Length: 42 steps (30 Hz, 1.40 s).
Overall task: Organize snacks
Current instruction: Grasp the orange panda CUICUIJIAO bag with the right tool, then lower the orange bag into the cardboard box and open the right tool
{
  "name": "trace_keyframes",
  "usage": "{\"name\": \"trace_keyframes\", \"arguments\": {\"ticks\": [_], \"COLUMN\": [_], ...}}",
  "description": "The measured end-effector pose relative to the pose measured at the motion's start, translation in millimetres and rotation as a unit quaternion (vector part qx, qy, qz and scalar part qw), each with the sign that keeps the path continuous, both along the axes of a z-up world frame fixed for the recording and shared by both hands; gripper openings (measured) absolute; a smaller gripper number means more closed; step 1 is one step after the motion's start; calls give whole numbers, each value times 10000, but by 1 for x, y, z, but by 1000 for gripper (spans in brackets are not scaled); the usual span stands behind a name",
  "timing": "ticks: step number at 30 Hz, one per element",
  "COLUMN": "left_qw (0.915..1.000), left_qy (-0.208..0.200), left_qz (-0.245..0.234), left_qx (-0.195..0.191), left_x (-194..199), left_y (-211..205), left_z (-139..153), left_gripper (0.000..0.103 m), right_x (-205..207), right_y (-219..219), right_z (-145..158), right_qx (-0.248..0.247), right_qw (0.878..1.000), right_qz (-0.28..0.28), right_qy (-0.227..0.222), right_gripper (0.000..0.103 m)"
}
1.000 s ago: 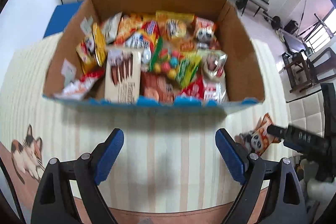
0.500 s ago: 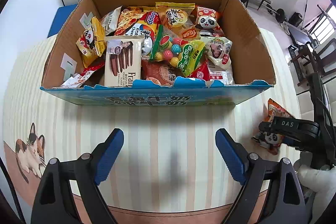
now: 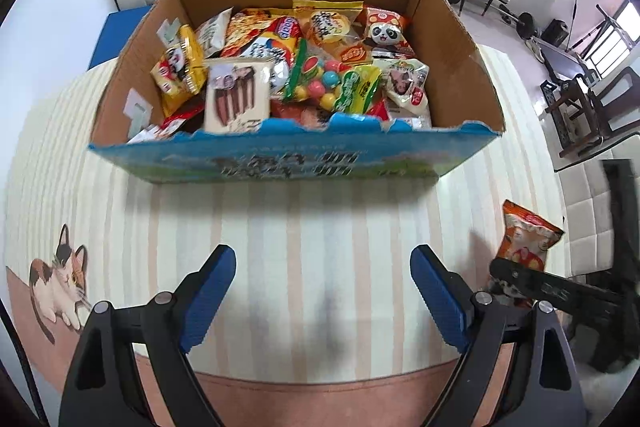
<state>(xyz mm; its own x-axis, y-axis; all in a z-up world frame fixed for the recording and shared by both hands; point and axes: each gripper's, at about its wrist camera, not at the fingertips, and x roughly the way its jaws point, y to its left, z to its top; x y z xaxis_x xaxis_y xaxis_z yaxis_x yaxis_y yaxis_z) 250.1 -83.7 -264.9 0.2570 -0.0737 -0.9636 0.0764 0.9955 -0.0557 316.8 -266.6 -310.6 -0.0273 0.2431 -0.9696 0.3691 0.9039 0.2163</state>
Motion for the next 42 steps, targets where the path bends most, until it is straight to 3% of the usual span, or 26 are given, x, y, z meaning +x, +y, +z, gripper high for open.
{"name": "trace_keyframes", "arguments": {"ticks": [8,9,10,14,17,26,33,42], "left_qw": [9997,9997,9994,9983,9977,9960,9961,9963], "left_qy": [-71,-67,-89,-311,-515,-683,-489,-154], "left_qz": [137,131,140,235,324,546,639,782], "left_qx": [-163,-203,-304,-435,-303,170,358,313], "left_x": [-11,-9,-6,13,33,93,115,127], "left_y": [28,30,33,45,52,83,105,125], "left_z": [28,31,36,56,67,66,41,7], "left_gripper": [92,99,101,101,101,101,101,101], "right_x": [6,12,18,62,89,164,185,206], "right_y": [33,38,44,75,88,140,164,193], "right_z": [95,105,115,149,159,128,88,54], "right_qx": [631,679,738,822,749,693,852,814], "right_qw": [9937,9924,9908,9842,9812,9793,9796,9788], "right_qz": [304,351,409,701,905,1319,1427,1679], "right_qy": [-872,-964,-1063,-1404,-1530,-1369,-1128,-843], "right_gripper": [45,45,45,45,45,46,46,46]}}
